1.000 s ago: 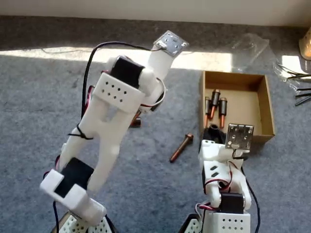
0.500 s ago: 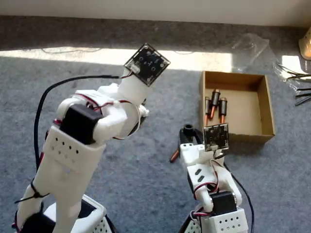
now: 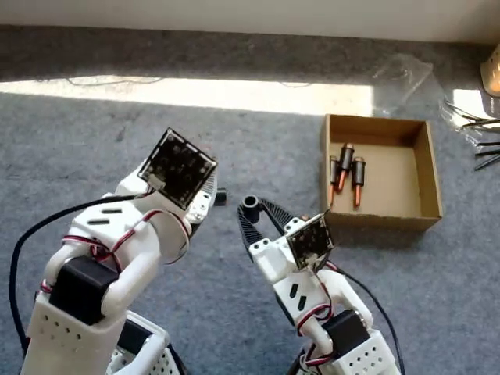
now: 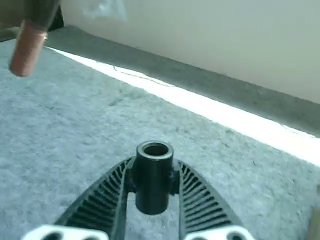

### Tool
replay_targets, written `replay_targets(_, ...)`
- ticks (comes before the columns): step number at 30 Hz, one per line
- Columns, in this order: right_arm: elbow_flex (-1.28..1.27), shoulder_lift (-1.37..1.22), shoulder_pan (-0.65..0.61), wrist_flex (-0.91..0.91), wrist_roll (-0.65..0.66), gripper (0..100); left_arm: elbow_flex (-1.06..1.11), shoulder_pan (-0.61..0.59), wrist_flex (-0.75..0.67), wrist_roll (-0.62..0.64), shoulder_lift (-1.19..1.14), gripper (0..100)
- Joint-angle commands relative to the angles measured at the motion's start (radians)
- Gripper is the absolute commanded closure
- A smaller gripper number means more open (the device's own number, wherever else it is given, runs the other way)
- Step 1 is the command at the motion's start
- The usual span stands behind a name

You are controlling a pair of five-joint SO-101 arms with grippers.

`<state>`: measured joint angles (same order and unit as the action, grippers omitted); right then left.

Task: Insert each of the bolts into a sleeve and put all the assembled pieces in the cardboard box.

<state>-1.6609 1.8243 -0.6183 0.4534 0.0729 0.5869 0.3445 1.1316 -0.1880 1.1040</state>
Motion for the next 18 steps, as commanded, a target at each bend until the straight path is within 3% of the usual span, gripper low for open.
replay_targets(1, -0.030, 0.007, -0.018, -0.114, 0.018, 99.3, 0.058, -0.013, -0.110, 0.000, 0.074, 100)
replay_targets(4, -0.113, 0.005, -0.016, -0.202, 0.018, 99.3, 0.136, -0.013, -0.224, 0.000, 0.107, 100)
replay_targets(12, -0.159, 0.005, 0.062, -0.208, 0.014, 99.3, 0.277, -0.004, -0.554, 0.008, 0.127, 100)
replay_targets(18, -0.159, 0.001, 0.068, -0.143, 0.012, 99.3, 0.332, -0.002, -0.784, 0.121, 0.122, 99)
